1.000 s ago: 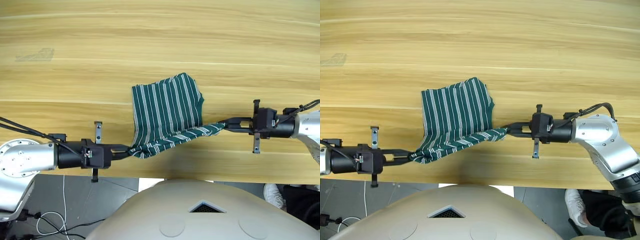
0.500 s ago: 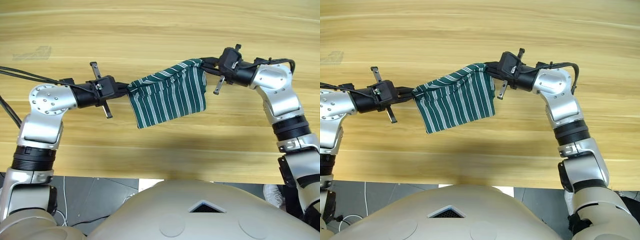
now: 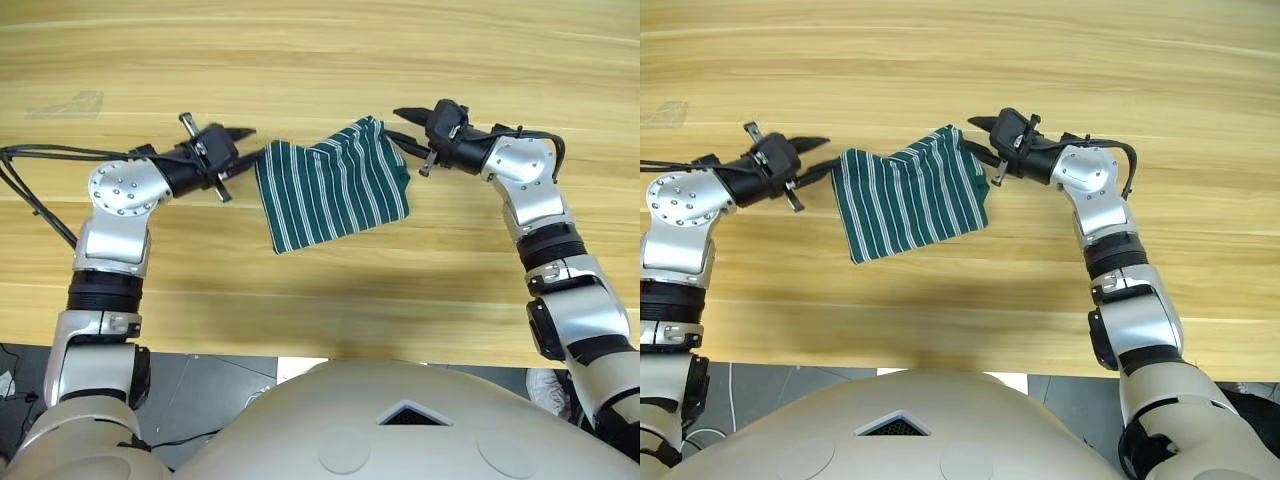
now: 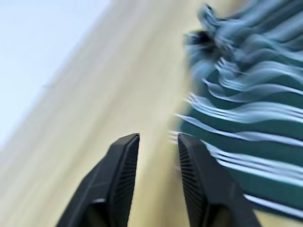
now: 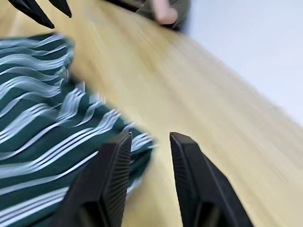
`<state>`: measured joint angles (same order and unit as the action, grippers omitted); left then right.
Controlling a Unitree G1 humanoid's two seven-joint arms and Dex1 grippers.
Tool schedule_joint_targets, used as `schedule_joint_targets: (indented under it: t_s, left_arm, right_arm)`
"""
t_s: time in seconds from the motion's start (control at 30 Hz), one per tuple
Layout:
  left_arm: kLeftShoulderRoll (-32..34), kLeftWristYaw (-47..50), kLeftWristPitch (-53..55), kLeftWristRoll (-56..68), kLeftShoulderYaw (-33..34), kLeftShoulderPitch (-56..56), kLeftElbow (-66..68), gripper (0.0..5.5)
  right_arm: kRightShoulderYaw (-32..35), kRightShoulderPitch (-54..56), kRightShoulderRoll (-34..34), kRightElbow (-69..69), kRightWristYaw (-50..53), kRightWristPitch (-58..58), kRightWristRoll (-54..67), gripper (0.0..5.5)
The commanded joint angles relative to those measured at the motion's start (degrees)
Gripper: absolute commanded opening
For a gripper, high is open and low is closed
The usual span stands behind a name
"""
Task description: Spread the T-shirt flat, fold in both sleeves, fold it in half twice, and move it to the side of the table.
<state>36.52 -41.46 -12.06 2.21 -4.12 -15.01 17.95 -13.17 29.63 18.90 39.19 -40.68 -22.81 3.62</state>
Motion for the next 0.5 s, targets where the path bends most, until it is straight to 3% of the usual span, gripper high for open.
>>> schedule_joint_targets:
  t_s: [0.03, 0.23, 0.3, 0.4, 0.5]
  left_arm:
    - [-3.45, 7.39, -0.78, -0.08, 3.87, -1.18, 6.20, 2.21]
    - [-5.00, 16.78, -3.45, 0.24, 9.43, -0.23, 12.21, 3.07]
    - [-6.16, 20.55, -5.23, 2.19, 13.19, 1.13, 8.06, 3.42]
    - [-8.96, 24.90, -6.78, 7.65, 19.52, 3.17, -1.20, 3.42]
    - [-11.29, 26.49, -5.48, 11.80, 22.26, 6.63, -10.58, 3.42]
  right_arm:
    - [5.11, 1.81, -3.05, 1.73, 3.82, -2.21, 2.73, 1.45]
    - [3.11, -1.95, -4.27, -0.72, 2.14, -5.19, 0.02, 1.45]
    - [-0.46, -4.14, -4.35, -5.57, -2.72, -4.50, -0.21, 1.45]
    - [-5.05, -6.79, -4.19, -12.17, -8.63, -3.54, -0.70, 1.45]
    - [-7.10, -5.94, -5.87, -9.82, -8.29, -4.60, -3.29, 1.45]
